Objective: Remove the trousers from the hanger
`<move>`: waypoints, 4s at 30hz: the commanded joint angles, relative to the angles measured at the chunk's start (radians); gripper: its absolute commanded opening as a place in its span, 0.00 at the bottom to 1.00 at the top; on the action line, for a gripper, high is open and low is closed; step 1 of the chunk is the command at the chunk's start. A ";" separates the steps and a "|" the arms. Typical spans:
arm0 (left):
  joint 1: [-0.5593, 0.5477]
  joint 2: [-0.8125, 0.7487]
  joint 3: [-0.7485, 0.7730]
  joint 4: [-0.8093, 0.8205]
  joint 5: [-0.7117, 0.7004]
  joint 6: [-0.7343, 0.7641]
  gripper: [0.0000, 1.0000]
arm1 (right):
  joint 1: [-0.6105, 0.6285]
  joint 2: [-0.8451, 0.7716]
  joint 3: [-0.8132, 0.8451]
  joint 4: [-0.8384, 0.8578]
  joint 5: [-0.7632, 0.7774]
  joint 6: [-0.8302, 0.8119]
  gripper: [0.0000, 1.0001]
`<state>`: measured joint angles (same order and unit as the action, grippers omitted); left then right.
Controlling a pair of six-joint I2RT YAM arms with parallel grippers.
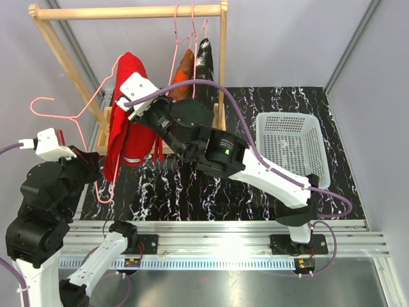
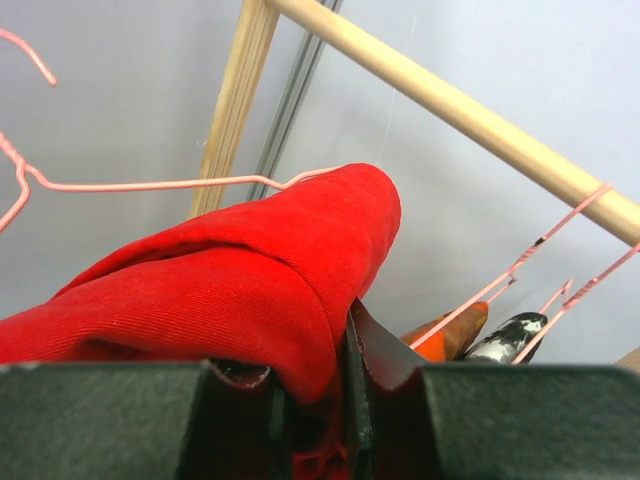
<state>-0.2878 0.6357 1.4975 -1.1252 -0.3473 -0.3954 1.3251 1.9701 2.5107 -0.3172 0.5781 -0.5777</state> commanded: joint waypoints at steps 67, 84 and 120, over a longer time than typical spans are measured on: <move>0.001 -0.088 -0.387 0.195 0.001 0.095 0.00 | -0.768 -1.050 -1.113 -0.233 0.781 -0.088 0.00; 0.001 -0.137 -0.491 0.254 0.100 0.082 0.00 | -0.768 -0.647 -1.176 -0.855 0.593 0.721 0.00; 0.001 -0.160 -0.503 0.232 0.116 0.090 0.00 | -0.642 -0.427 -0.693 -0.807 0.750 0.506 0.00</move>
<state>-0.2878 0.4797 1.0035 -0.9421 -0.2569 -0.3107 0.6708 1.5368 1.7630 -1.2186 1.2034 0.0536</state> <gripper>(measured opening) 0.034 0.234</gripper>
